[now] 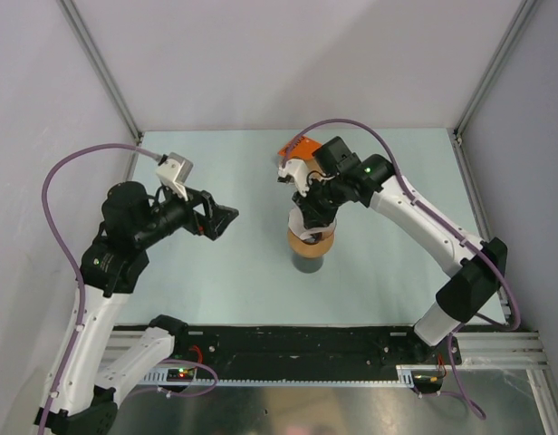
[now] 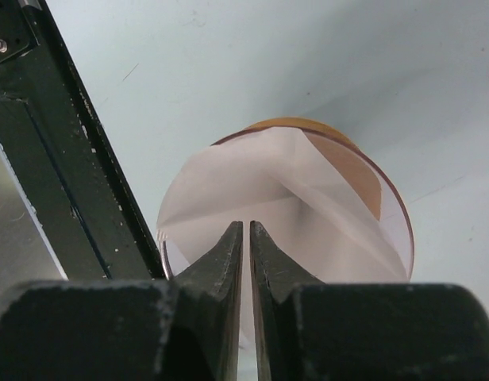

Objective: Place the coffee filter in the dripper

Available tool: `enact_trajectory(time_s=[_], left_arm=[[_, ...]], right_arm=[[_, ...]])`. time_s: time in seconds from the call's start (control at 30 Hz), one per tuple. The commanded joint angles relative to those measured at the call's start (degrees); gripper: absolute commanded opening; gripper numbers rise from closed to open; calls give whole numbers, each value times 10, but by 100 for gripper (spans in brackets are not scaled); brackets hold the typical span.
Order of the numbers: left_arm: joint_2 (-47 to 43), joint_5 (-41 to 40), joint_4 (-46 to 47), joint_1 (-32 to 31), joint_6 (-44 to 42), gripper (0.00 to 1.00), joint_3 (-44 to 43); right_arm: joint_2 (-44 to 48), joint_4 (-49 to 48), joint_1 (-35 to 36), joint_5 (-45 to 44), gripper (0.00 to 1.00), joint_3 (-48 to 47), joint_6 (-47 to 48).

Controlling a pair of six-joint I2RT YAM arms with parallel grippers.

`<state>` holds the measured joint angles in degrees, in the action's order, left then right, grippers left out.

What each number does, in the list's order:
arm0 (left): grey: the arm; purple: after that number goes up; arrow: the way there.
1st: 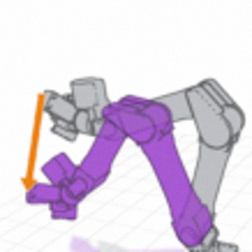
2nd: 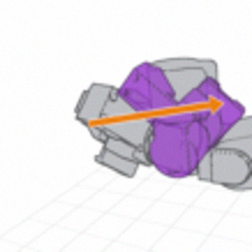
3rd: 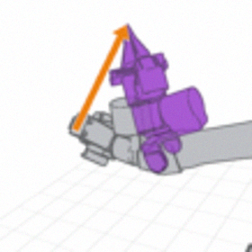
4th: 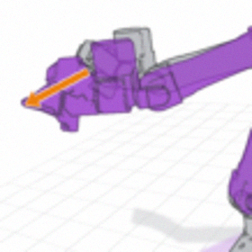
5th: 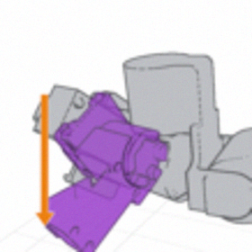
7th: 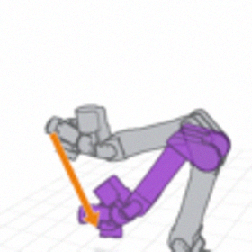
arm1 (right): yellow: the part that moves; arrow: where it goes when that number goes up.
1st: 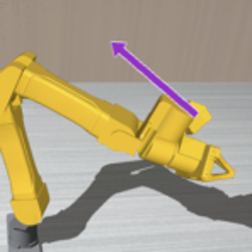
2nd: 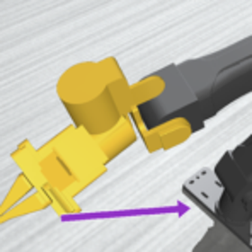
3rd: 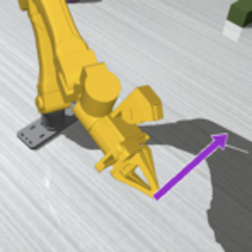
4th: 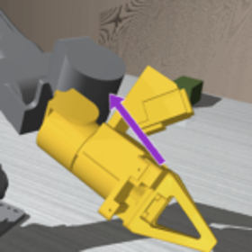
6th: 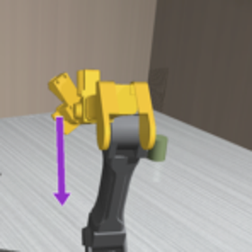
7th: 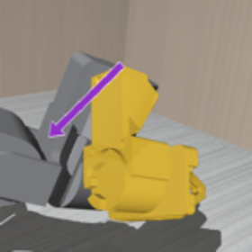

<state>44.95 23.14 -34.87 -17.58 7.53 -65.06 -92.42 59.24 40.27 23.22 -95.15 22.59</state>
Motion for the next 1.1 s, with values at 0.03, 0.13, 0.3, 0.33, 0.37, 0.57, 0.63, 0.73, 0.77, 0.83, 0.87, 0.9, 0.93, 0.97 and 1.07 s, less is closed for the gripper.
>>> enact_trajectory(time_s=[0.03,0.13,0.3,0.33,0.37,0.57,0.63,0.73,0.77,0.83,0.87,0.9,0.93,0.97,1.07], left_arm=[[-6,0,3,7,-2,100,4],[-8,-1,3,7,-4,100,4],[-9,-3,2,9,-5,100,6],[-9,-4,2,9,-6,100,7],[-9,-5,2,9,-7,100,7],[-10,-6,1,11,-12,100,9],[-9,-8,1,12,-12,100,9],[-8,-7,0,12,-13,100,9],[-7,-7,0,12,-14,100,9],[-5,-7,0,13,-15,100,7],[-4,-6,0,12,-15,100,7],[-3,-6,0,13,-16,100,6],[-3,-6,0,13,-17,100,5],[-2,-5,1,13,-18,100,5],[1,-4,0,13,-21,100,3]], right_arm=[[-30,-7,4,6,12,8,16],[-37,0,5,-1,12,20,35],[-46,-4,11,-15,12,35,50],[-48,-7,13,-20,12,38,52],[-49,-10,16,-24,13,41,54],[-54,-30,28,-49,25,55,56],[-54,-40,28,-58,31,61,54],[-58,-48,28,-70,34,65,49],[-60,-49,28,-73,35,65,48],[-62,-50,27,-78,36,67,48],[-62,-50,25,-79,37,67,49],[-63,-50,24,-79,37,69,49],[-63,-49,22,-78,38,69,50],[-63,-47,22,-77,38,68,50],[-57,-39,22,-69,39,55,49]])
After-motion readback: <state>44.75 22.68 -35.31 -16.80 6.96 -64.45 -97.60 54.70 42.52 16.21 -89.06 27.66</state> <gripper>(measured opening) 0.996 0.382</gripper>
